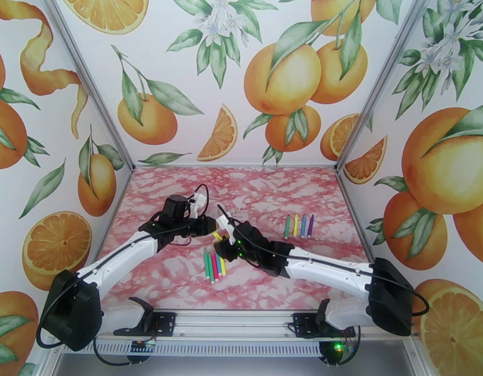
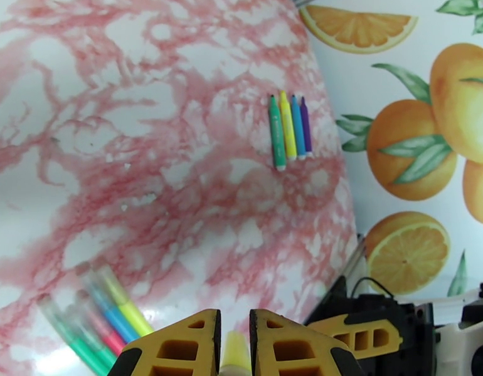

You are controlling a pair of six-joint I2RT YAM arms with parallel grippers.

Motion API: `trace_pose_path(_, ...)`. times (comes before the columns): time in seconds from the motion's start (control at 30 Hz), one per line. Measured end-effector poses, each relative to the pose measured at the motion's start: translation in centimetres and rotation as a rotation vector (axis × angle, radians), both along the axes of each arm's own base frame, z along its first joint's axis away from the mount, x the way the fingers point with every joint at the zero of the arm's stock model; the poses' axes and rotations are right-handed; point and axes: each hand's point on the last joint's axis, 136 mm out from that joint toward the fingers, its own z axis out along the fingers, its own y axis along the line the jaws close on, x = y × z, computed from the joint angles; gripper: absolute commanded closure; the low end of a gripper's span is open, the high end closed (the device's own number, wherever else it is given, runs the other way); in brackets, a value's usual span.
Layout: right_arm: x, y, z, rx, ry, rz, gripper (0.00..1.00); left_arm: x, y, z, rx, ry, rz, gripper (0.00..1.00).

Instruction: Open the pen caps

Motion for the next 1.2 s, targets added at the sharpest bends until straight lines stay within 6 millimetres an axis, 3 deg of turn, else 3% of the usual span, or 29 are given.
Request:
trace_pose_path(0.2,0.6,-0.8,-0.7,-0.004,0.019,0.039,0.57,-0.7,-0.2,1.5,-0.018,-0.021,-0.040,1.00)
trace_pose_path(0.4,-0.4,0.1,-1.4,0.013,0.061,0.117,0.58,-1.0,-0.5,2.4,-0.037,-0.029,-0.062,1.00)
trace_pose_path(0.67,-1.0,0.8,-3.0,0.031,0.105,0.141,0.78,-1.3,-0.4,2.2,-0.033,-0.009,-0.066,1.00)
trace_pose_path(1.2,-1.1,1.5,-2.7,0.099,0.073,0.105,1.00,-0.4,0.0,2.2,-0.010,-0.008,0.018,1.00)
